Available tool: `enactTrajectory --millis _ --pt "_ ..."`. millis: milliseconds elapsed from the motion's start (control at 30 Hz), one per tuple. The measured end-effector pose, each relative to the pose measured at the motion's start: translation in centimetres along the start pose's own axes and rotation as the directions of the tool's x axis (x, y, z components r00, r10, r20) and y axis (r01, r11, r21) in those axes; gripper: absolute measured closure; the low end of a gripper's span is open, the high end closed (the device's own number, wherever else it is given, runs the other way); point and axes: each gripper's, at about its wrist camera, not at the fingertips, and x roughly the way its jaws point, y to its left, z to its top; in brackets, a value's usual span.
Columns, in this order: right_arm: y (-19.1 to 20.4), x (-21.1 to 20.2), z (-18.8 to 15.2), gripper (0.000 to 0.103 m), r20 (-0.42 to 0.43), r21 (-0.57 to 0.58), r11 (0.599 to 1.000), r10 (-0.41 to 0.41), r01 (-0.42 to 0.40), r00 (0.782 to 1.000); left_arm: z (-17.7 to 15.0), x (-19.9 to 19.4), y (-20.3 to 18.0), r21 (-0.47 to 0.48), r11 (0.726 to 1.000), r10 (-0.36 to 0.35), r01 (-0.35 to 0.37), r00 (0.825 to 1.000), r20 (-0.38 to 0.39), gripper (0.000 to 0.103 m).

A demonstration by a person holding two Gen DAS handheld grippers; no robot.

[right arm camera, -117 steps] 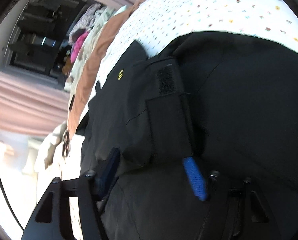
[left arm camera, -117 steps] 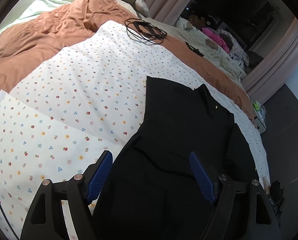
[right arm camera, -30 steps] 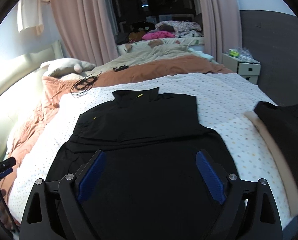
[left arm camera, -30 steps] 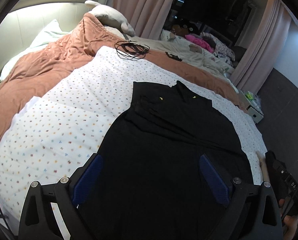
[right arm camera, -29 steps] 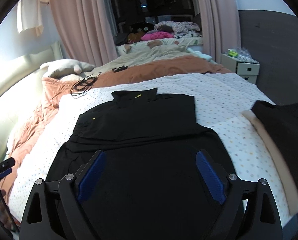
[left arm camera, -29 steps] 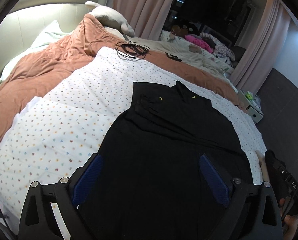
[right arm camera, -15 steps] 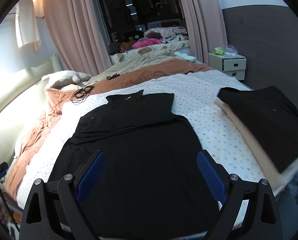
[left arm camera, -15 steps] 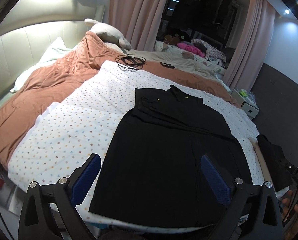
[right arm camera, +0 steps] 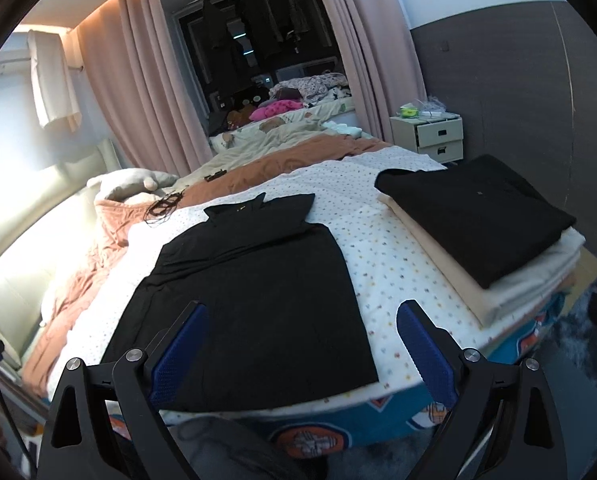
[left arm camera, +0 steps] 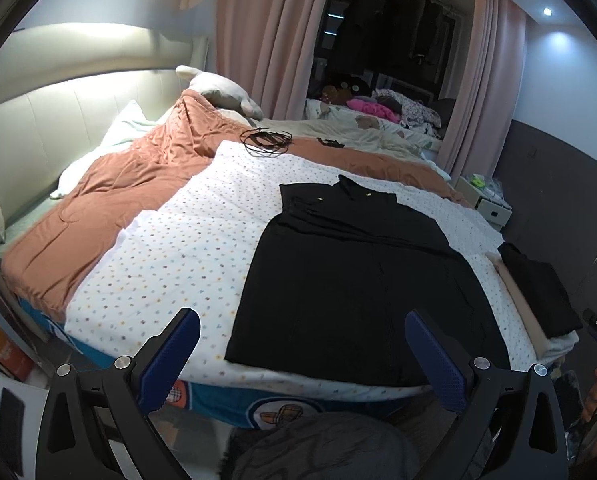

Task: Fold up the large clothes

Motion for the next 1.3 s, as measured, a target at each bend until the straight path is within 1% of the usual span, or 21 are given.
enactTrajectory --millis 200,367,433,467,633,700,800,833,900,967,1033,1067,1133,1200,1300 --pt "-2.5 -0.8 -1.7 0.008 -0.009 0.043 0.999 0.015 -0.014 1.0 -2.4 -1.3 2.5 -0.028 1.0 -0.014 0.014 1.0 0.013 0.001" --pt "-3.7 -0.2 -3.2 0.008 -0.035 0.046 0.999 0.002 0.0 0.999 -4.4 -0.6 4.6 -0.05 0.999 -0.017 0.016 1.0 -0.009 0.002" --pt "-4.2 0.3 -3.9 0.008 -0.052 0.046 0.999 -0.007 0.01 0.999 -5.1 0.2 5.5 -0.066 0.998 -0.024 0.022 0.999 -0.026 0.006" --pt "-4.4 0.6 -4.3 0.008 -0.063 0.043 0.999 -0.013 0.016 0.998 -5.5 0.7 5.9 -0.074 0.997 -0.022 0.019 0.999 -0.037 0.007" --pt "-5.6 2.8 -6.1 0.01 -0.104 0.073 0.997 -0.006 0.013 0.995 -6.7 3.6 7.9 -0.139 0.99 -0.024 0.012 0.996 -0.087 0.023" --pt "-6.1 3.9 -6.7 0.017 -0.126 0.095 0.995 0.002 0.01 0.992 -7.1 4.8 8.2 -0.146 0.989 -0.029 0.013 0.994 -0.106 0.024" --pt "-7.0 6.0 -7.6 0.021 -0.165 0.139 0.99 0.028 -0.005 0.986 -7.4 6.8 8.4 -0.141 0.99 -0.019 0.0 0.991 -0.133 0.026" --pt "-7.3 6.7 -7.8 0.021 -0.177 0.155 0.988 0.035 -0.007 0.984 -7.5 7.6 8.4 -0.143 0.99 -0.022 0.001 0.989 -0.148 0.029" --pt "-7.7 8.2 -8.3 0.023 -0.198 0.183 0.983 0.042 -0.005 0.979 -7.7 9.0 8.7 -0.148 0.989 -0.029 0.003 0.985 -0.173 0.034" --pt "-8.2 9.7 -8.7 0.028 -0.219 0.211 0.977 0.059 -0.011 0.974 -7.9 10.5 9.2 -0.163 0.987 -0.034 0.002 0.98 -0.195 0.034" --pt "-8.6 11.3 -8.9 0.032 -0.239 0.238 0.971 0.077 -0.018 0.968 -8.0 12.1 9.7 -0.184 0.983 -0.043 0.002 0.975 -0.22 0.041" --pt "-8.8 12.0 -9.0 0.033 -0.245 0.252 0.968 0.086 -0.023 0.966 -8.1 12.9 10.0 -0.193 0.981 -0.047 0.001 0.971 -0.233 0.043" --pt "-9.2 13.5 -9.3 0.034 -0.256 0.277 0.96 0.101 -0.027 0.961 -8.2 14.2 10.5 -0.207 0.978 -0.051 -0.003 0.966 -0.255 0.048" --pt "-9.8 14.8 -9.4 0.038 -0.261 0.307 0.951 0.119 -0.034 0.958 -8.3 15.5 11.0 -0.223 0.975 -0.06 -0.002 0.96 -0.275 0.051" --pt "-10.4 16.4 -9.6 0.04 -0.272 0.335 0.942 0.13 -0.032 0.953 -8.3 17.4 11.4 -0.241 0.97 -0.075 0.0 0.951 -0.302 0.052"
